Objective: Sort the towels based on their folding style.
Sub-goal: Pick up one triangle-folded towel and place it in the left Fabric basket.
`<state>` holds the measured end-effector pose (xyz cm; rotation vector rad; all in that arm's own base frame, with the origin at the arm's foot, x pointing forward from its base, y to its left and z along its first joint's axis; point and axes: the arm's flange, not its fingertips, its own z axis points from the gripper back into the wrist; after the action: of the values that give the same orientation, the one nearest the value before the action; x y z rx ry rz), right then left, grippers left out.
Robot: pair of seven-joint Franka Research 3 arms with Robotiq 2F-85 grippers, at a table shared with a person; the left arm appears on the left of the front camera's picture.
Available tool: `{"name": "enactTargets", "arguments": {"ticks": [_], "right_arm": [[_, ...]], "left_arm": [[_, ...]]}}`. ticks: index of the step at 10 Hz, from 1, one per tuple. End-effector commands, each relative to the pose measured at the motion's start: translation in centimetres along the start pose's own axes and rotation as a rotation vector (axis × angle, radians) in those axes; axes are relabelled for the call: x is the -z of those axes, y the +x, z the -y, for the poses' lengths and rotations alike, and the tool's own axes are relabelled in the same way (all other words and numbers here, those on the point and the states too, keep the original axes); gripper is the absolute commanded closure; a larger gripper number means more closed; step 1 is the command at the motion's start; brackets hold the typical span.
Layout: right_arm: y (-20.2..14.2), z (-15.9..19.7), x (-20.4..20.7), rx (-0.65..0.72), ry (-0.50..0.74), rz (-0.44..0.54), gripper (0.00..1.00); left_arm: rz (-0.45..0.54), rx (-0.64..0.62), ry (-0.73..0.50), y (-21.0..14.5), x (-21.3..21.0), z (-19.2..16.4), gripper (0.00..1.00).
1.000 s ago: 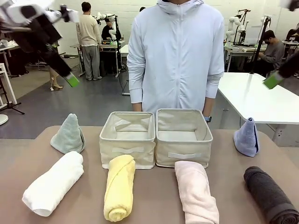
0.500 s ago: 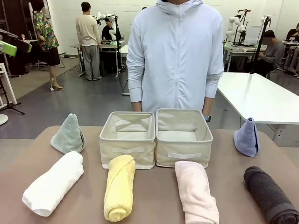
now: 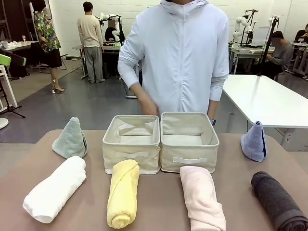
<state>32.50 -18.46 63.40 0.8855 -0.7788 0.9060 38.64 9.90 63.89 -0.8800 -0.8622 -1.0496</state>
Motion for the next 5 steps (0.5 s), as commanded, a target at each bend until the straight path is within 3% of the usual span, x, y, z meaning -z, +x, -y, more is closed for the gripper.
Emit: {"name": "enactTargets", "arguments": {"ticks": [1, 2, 3, 5], "right_arm": [[0.2, 0.3, 1.0, -0.024, -0.056, -0.001, 0.00], [0.8, -0.1, 2.1, -0.082, -0.070, -0.073, 0.00], [-0.4, 0.3, -0.2, -0.010, -0.027, -0.010, 0.00], [-0.4, 0.3, -0.2, -0.010, -0.027, -0.010, 0.00]], "left_arm": [[-0.080, -0.042, 0.014, 1.0, 1.4, 0.7, 0.00], [-0.291, -0.036, 0.022, 1.1, 3.2, 0.8, 0.00], [-0.026, -0.014, 0.005, 0.3, 0.6, 0.1, 0.00], [-0.026, -0.014, 0.005, 0.3, 0.6, 0.1, 0.00]]}}
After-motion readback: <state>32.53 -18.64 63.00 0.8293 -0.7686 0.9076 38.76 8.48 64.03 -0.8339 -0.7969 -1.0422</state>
